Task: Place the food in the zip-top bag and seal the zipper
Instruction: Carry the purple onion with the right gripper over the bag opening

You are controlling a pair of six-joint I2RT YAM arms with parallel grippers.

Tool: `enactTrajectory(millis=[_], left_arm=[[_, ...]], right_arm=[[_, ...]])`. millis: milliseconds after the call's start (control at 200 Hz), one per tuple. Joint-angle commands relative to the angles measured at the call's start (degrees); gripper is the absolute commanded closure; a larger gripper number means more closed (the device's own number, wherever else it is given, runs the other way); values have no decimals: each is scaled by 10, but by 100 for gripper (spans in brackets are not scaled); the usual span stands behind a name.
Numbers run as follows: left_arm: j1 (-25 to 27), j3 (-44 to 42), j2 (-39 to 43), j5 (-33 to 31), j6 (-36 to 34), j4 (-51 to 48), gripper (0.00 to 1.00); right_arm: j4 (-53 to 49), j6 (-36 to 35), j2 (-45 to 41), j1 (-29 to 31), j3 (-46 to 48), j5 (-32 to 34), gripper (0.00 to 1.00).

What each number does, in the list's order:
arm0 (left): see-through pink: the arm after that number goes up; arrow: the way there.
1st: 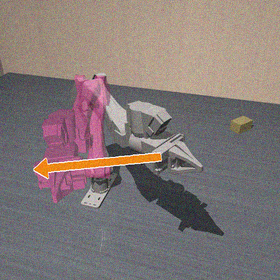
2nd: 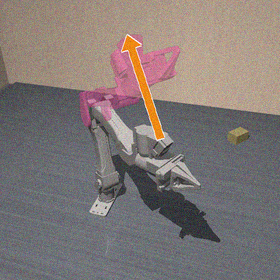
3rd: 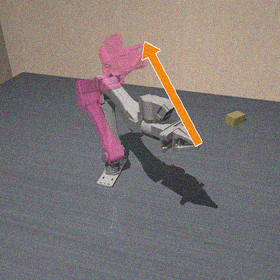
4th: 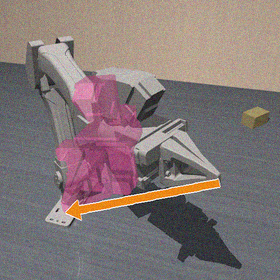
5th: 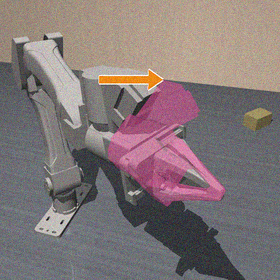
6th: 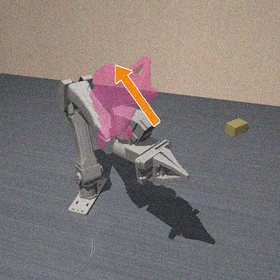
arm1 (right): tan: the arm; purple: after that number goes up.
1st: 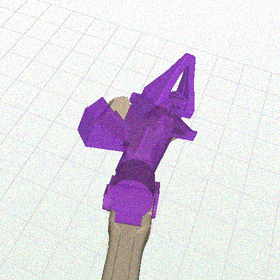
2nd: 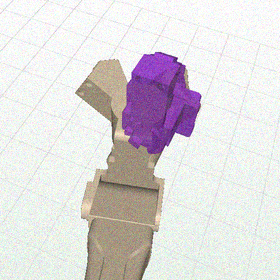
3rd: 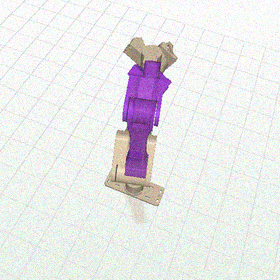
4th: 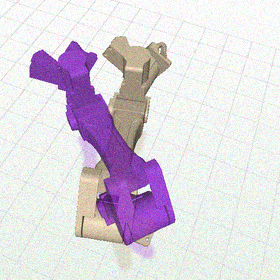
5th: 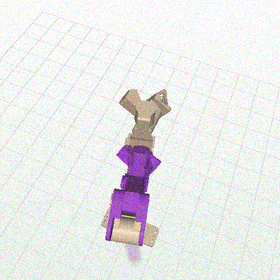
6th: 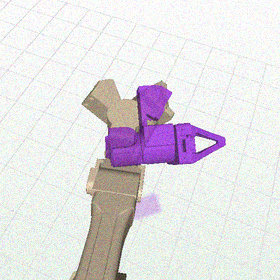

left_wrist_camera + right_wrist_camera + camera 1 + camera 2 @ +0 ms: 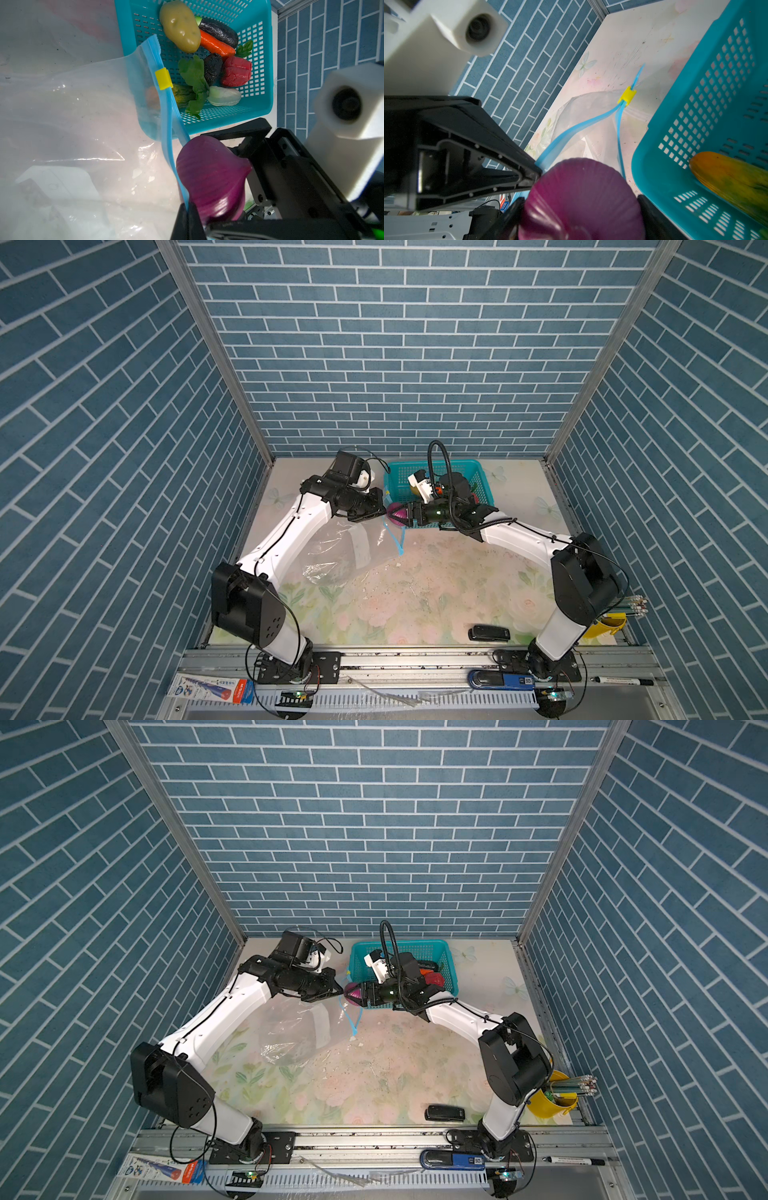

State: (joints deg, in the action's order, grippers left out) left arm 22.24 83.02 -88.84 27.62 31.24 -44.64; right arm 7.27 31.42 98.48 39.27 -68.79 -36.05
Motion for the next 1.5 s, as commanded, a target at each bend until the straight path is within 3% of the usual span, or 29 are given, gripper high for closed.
enactTrajectory(millis=[0,415,610,835,965,1495], left_arm=[[-3,-11,20,10,7,12,100],[-2,-29,24,26,20,39,100],[-1,-41,24,40,29,55,100],[-1,-53,30,48,32,65,100],[-1,-60,36,50,36,69,100],[-1,-72,49,66,39,84,100]], right_arm=[[-14,-16,11,3,9,-15,75],[-64,-46,36,4,-15,-22,70],[-44,-57,34,4,-15,-59,67],[-1,-188,36,6,10,-127,62],[60,-225,36,6,30,-136,59],[23,-357,61,6,26,-146,49]])
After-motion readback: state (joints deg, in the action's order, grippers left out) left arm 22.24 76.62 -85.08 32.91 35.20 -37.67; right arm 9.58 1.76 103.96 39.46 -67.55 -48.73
